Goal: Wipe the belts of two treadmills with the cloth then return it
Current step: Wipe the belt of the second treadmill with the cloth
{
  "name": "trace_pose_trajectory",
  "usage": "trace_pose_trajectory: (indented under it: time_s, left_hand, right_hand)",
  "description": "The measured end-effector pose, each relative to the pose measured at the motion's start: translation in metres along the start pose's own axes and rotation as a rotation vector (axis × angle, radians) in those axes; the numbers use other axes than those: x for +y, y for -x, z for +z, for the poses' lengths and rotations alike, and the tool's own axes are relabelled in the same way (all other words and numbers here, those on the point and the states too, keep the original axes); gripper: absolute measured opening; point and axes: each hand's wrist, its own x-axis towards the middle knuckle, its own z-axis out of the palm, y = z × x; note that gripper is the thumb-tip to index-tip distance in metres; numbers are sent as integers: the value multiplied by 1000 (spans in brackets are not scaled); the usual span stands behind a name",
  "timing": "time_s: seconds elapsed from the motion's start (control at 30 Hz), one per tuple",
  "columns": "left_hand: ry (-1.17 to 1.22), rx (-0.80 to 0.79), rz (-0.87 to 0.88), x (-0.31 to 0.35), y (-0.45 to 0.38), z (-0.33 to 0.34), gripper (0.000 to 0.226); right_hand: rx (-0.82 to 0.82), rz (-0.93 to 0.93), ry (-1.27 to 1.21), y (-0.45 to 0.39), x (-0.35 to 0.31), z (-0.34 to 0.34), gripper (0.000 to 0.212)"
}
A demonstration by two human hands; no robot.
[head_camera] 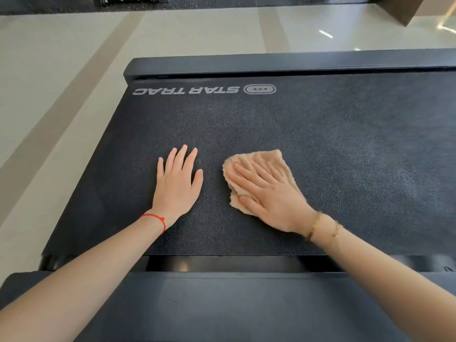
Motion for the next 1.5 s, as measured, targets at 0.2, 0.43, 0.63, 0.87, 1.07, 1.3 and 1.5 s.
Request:
trace_pose_trajectory:
  time_s: [0.2,0.43,0.63,0.87,1.07,1.3,1.5]
  left_hand:
    - [5,2,-11,0,-1,2,58]
    - [18,38,-32,4,-2,2,58]
    - [35,52,-29,5,0,0,56]
    - [33,47,-28,5,-1,-1,58]
    - [0,37,-30,5,-2,0,59]
    - [-8,17,-37,6,-3,-1,60]
    - [37,33,-43,6,-3,-3,61]
  right_hand:
    - [61,285,64,-10,84,-22,54]
    - [115,510,-54,-106,88,-24,57]
    - [59,207,-44,-144,24,-9,56]
    - [-2,-34,7,-117,45,-15,57]
    - [51,256,17,-155,112,-31,55]
    - [65,415,-57,-243,100,-34,57]
    - [36,184,-51,-247,48,-19,58]
